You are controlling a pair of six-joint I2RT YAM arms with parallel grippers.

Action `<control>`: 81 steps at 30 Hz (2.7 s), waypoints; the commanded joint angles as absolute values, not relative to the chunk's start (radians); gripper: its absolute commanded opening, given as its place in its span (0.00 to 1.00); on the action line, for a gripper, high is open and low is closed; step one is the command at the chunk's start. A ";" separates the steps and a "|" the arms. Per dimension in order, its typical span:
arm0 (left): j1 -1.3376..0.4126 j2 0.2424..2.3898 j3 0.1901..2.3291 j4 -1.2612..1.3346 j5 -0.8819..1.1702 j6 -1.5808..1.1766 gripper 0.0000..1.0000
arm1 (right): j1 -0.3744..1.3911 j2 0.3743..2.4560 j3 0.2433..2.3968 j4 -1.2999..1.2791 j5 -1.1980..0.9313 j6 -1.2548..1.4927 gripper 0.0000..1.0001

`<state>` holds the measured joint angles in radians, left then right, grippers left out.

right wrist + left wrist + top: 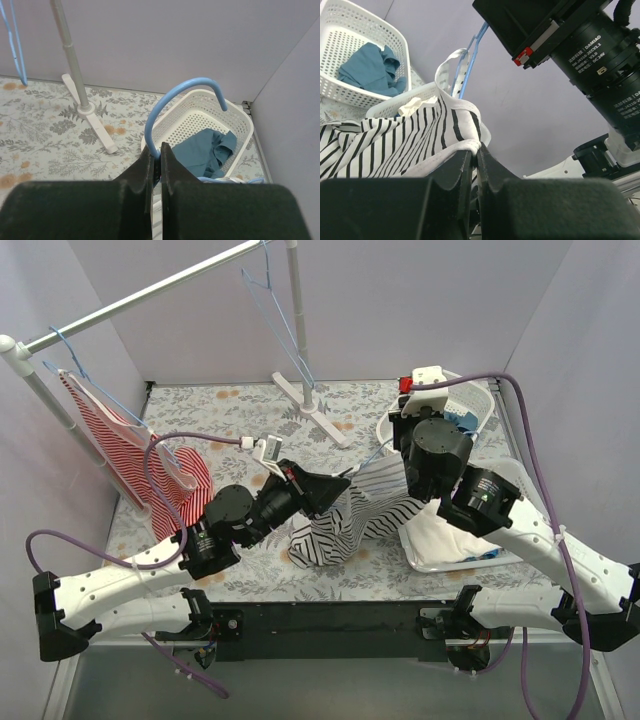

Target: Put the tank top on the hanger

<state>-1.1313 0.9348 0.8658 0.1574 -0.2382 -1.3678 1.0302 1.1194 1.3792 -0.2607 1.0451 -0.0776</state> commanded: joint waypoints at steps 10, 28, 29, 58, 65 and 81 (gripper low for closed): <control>-1.127 0.917 1.011 -0.032 -0.224 -1.322 0.76 | 1.039 1.157 1.517 -0.253 0.993 -0.068 0.01; -1.127 0.919 1.537 -0.554 -0.353 -1.112 0.82 | 1.039 1.293 1.912 -0.258 0.798 -0.169 0.01; -1.127 0.923 1.554 -0.552 -0.357 -1.105 0.82 | 1.039 1.311 2.006 -0.265 0.781 -0.179 0.01; -1.127 0.919 1.373 -0.669 -0.127 -1.233 0.51 | 1.048 1.216 1.528 -0.091 0.207 -0.025 0.01; -1.127 0.905 1.261 -0.540 -0.092 -1.290 0.52 | 1.048 1.216 1.493 -0.048 0.173 -0.032 0.01; -1.127 0.807 1.057 -0.357 -0.141 -1.425 0.36 | 1.049 1.160 1.385 0.045 0.109 -0.052 0.01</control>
<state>-1.1305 0.8242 1.0763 -0.4126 -0.1238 -1.3937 1.0431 1.2030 1.3869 -0.0574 0.1032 -0.0452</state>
